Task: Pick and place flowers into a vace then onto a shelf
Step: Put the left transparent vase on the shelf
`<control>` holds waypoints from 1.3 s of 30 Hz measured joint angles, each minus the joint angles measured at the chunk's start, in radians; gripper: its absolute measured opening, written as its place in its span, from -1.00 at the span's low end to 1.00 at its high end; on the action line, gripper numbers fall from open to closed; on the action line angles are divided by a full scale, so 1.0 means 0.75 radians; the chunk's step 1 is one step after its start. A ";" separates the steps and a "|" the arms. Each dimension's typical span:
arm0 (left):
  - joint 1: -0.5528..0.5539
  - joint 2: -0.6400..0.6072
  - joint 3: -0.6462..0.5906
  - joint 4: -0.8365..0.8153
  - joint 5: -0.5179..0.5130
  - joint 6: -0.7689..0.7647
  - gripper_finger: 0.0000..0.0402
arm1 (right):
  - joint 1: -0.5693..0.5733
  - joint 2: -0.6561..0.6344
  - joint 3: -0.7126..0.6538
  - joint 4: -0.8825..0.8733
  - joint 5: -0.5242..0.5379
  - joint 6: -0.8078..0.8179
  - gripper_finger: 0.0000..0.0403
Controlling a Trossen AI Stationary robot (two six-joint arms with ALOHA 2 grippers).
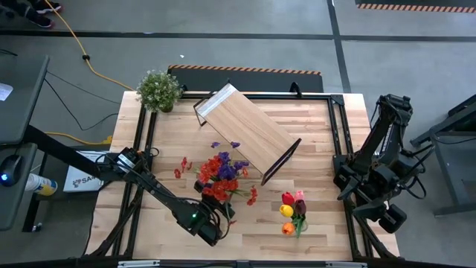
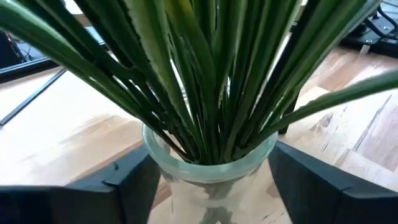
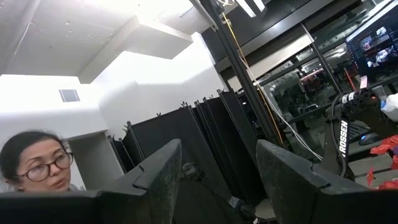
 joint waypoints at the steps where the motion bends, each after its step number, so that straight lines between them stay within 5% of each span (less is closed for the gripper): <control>1: 0.000 0.000 0.000 -0.001 0.000 -0.010 0.53 | 0.000 0.000 0.000 0.000 0.000 0.000 -0.01; 8: 0.000 0.000 0.000 0.001 0.000 -0.023 0.08 | 0.000 0.000 0.000 -0.005 0.000 0.000 -0.01; 22: 0.000 0.000 0.028 -0.034 0.008 -0.091 0.05 | 0.000 0.000 0.000 -0.005 0.000 0.000 -0.01; 39: -0.001 0.000 0.728 -0.891 -0.018 -0.109 0.05 | 0.000 0.000 0.000 -0.022 0.000 0.000 -0.01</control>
